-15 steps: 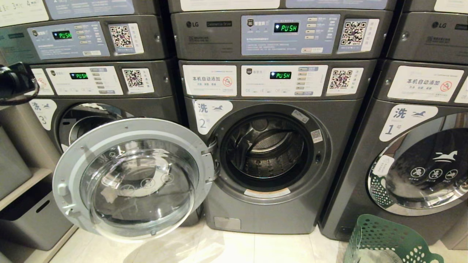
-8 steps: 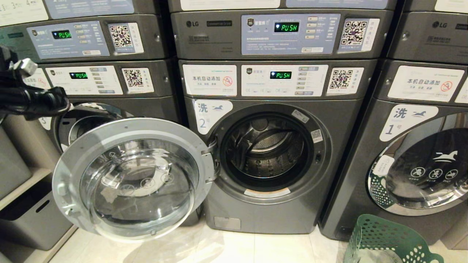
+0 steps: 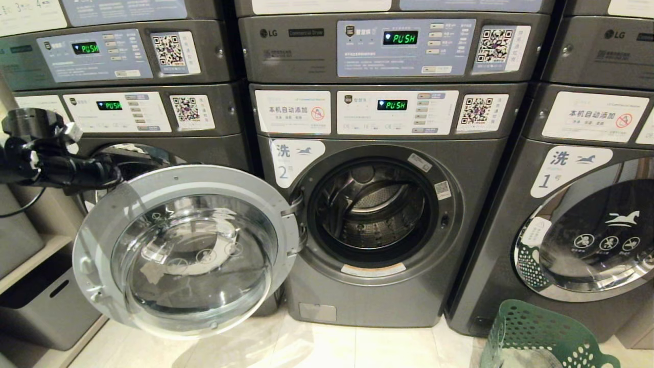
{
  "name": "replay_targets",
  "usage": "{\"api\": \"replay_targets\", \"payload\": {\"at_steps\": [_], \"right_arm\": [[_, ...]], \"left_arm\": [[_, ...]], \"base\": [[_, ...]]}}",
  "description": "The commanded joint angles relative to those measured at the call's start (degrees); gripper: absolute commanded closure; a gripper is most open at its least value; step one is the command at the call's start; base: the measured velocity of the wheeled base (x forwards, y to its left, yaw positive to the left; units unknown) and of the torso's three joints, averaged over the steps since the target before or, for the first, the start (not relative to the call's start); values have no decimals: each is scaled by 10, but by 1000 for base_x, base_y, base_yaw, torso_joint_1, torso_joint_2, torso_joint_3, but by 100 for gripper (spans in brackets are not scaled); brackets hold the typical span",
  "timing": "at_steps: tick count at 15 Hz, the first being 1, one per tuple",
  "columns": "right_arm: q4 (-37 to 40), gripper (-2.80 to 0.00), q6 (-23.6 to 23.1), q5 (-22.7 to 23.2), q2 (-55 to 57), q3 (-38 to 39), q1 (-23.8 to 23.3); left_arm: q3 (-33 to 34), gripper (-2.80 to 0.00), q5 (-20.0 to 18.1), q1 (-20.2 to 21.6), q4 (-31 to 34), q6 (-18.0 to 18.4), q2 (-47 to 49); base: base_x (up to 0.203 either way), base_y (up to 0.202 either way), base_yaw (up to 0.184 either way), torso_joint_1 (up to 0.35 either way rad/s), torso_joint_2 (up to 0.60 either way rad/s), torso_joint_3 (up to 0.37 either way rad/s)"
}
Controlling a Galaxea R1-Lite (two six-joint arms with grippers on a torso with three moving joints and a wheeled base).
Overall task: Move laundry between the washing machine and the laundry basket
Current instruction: Close the washing machine door with the left hand
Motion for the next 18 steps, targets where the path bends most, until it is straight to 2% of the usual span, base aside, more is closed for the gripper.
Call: {"api": "replay_targets", "payload": {"at_steps": [1,5,11,15,18], "right_arm": [[0,0,-2,0,1,0,0],[0,0,-2,1,1,0,0],[0,0,1,0,1,0,0],[0,0,3,0,1,0,0],[0,0,3,0,1,0,1]], "left_arm": [[1,0,-2,0,25,-1,-3],[1,0,-4,-1,77,-1,-14],[2,0,-25,-25,275,-5,-72],[4,0,-44,-71,402,-40,-113],[39,0,-60,-102,441,-49,-151]], "base": [[0,0,0,0,0,0],[0,0,0,0,0,0],[0,0,0,0,0,0],[0,0,0,0,0,0],[0,0,0,0,0,0]]}}
